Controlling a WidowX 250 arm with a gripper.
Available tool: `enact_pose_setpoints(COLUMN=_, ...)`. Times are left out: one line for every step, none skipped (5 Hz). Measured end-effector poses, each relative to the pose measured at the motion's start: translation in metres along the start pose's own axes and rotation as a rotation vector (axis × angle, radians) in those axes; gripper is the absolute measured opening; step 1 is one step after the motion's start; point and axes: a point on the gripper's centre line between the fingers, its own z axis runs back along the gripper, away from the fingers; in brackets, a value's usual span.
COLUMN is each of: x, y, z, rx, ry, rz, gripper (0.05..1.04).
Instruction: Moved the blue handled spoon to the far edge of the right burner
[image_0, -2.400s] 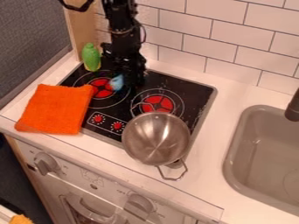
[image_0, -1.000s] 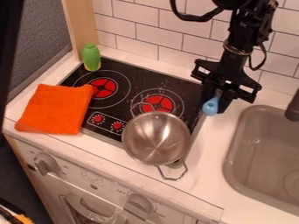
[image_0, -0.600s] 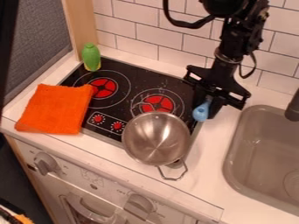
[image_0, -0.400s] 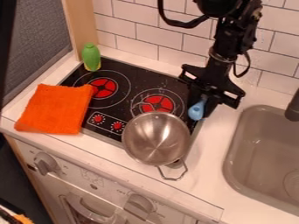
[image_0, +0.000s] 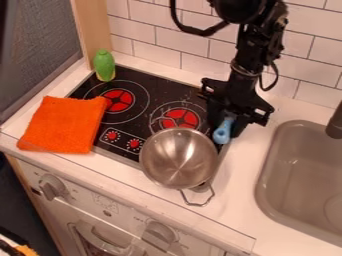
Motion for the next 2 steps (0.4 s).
enact_pose_setpoints(x=0.009, y=-0.002, z=0.022, rx=-0.036, ry=-0.097, rz=-0.015, gripper=0.983)
enact_pose_setpoints(x=0.011, y=-0.004, z=0.047, rx=-0.074, ry=-0.195, rz=-0.032, gripper=1.005)
